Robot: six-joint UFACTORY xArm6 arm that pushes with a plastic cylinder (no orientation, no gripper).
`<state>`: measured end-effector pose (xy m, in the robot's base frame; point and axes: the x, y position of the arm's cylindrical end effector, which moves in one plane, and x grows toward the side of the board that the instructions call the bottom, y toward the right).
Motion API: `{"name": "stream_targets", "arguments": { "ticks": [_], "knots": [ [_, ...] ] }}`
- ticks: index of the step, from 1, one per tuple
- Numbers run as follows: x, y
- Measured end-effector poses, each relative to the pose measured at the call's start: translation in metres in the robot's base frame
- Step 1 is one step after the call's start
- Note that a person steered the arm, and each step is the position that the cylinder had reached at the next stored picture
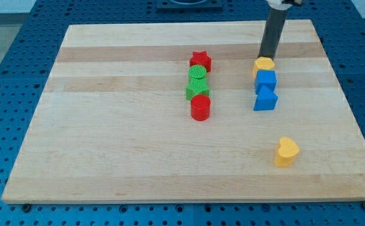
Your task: Nudge the blue blocks to the right slightly
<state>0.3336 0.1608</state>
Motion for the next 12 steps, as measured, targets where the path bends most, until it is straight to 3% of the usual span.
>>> {"name": "stream_targets", "arguments": {
  "ticks": [2,4,6,7,8,12],
  "knots": [
    [0.014,0.000],
    [-0.002,0.044],
    [-0.001,0.053],
    [-0.010,0.044],
    [-0.012,-0.017],
    [-0.006,-0.058]
  ]
}}
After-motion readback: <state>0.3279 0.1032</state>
